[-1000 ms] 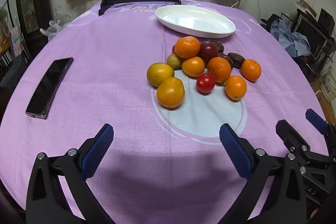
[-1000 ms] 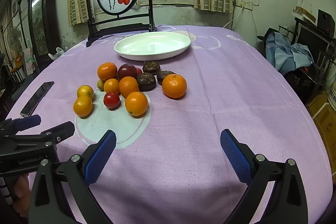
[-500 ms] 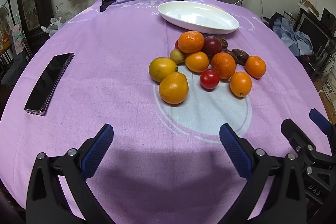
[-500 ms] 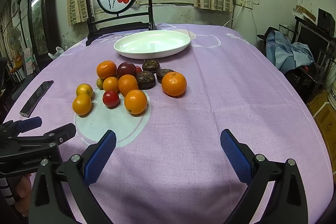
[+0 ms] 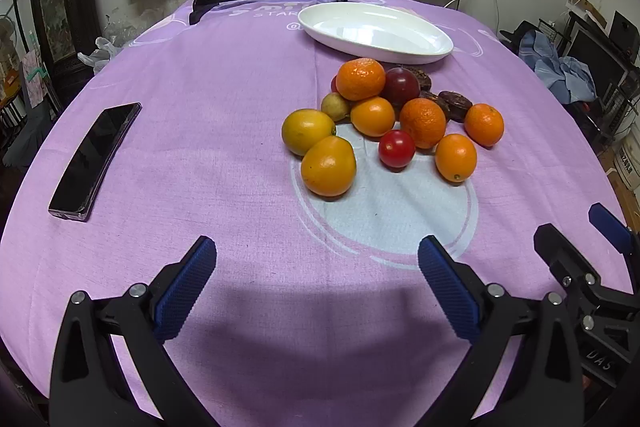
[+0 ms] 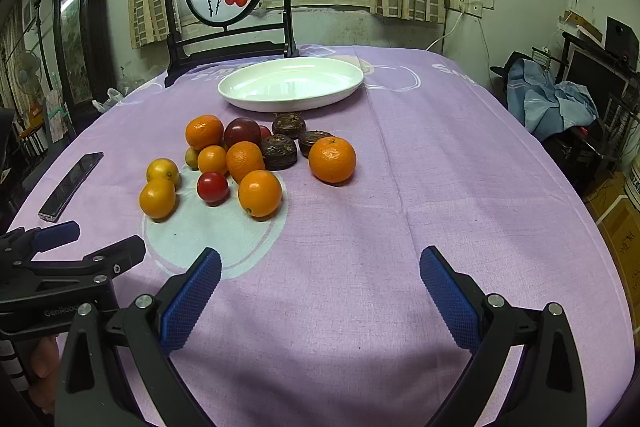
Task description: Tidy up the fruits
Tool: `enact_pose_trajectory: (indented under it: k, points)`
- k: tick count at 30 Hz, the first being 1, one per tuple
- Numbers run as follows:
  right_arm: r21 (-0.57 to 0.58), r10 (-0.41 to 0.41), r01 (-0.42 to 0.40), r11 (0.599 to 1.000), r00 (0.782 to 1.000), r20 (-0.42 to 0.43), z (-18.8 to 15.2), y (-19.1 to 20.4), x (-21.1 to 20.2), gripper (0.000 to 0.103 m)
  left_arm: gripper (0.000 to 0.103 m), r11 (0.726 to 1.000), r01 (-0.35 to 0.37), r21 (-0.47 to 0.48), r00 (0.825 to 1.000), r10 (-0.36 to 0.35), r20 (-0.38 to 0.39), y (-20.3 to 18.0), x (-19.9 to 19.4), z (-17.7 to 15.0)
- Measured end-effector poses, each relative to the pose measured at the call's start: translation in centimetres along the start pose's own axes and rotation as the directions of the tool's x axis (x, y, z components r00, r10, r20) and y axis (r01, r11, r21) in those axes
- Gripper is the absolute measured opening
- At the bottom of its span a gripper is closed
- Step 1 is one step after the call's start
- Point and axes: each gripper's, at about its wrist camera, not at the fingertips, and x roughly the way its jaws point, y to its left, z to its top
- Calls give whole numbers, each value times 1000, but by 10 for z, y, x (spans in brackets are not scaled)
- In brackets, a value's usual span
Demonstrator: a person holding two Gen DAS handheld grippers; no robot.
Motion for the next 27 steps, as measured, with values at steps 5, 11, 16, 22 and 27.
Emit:
enact_pose_trajectory:
  k: [5,11,16,22,27]
  points:
    - [-1,0,0,1000,1000,-2,-1,1,1,100,99,1000,10,-4,1000,-10,1,0,-1,0]
    - [-2,2,-2,1000,1000,-7,-3,1,4,100,99,998,57,-33,998,-56,26,1,1,-1]
    - [-14,-4,4,1000,1000,-8,-1,0,3,100,99,999,50,-9,997,-50,59,5,-2,-1]
    - [-64,37,-43,997,995,-95,3,5,17,100,99,1000,9,4,994,-10,105,31,-6,-3]
    - [-126,76,-103,987,976,-203,14,20,42,100,99,998,70,-6,997,-70,42,45,7,-2]
